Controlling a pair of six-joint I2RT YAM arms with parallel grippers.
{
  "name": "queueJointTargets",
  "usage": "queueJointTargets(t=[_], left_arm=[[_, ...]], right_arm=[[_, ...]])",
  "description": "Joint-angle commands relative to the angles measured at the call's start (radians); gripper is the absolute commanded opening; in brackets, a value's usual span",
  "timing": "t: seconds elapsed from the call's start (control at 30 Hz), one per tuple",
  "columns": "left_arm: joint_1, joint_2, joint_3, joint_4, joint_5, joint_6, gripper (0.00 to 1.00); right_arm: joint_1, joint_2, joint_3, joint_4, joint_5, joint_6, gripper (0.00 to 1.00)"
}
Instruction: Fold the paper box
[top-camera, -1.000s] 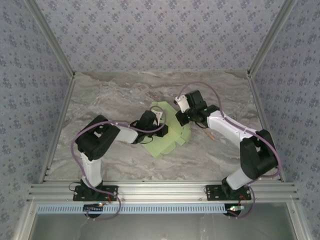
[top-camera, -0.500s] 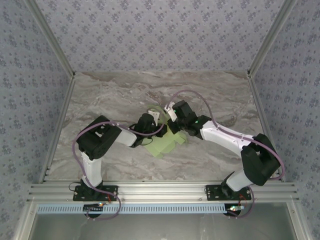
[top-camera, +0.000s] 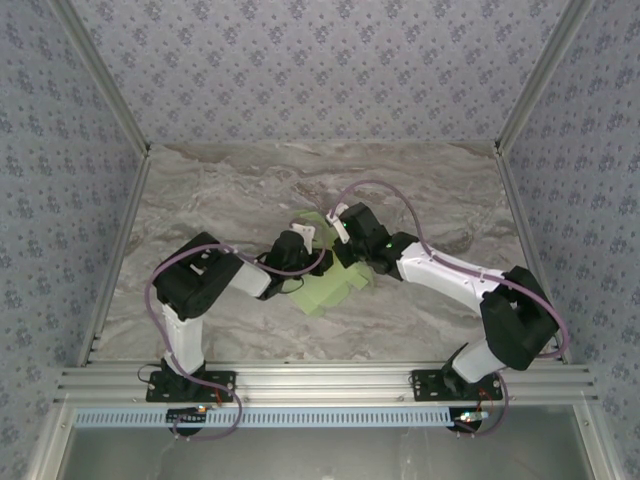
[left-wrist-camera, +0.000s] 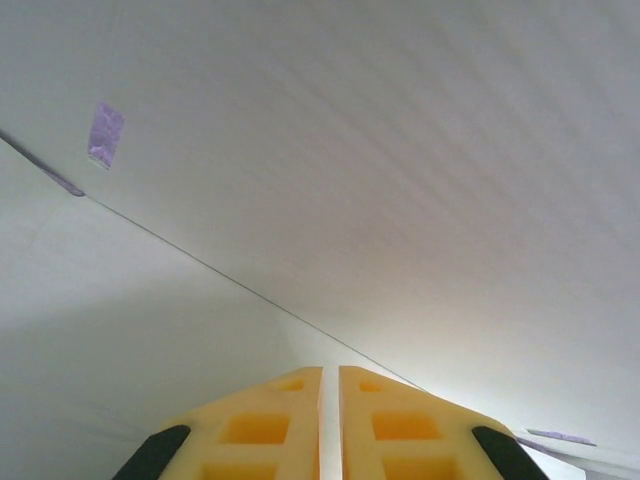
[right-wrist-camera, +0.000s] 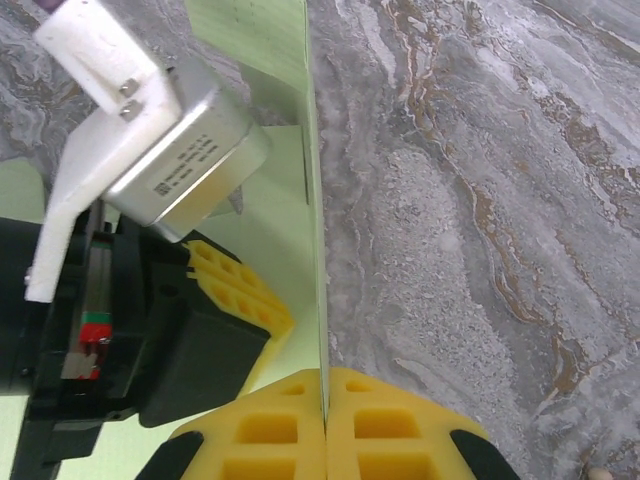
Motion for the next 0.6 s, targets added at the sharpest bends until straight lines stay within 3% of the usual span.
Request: queueJointTargets(t=[0.0,0.57], left_arm=[[-0.005,-0.022,-0.035,-0.019,-0.008,-0.014,0.13],[-0.006,-0.018,-0.094,0.111,-0.032,-0.06,0.1]], right_arm=[[0.011,0.029,0.023,-0.037,0.023,0.026,0.0],[0.062,0.078,0.037,-0.031,0.039,0.047,0.0]])
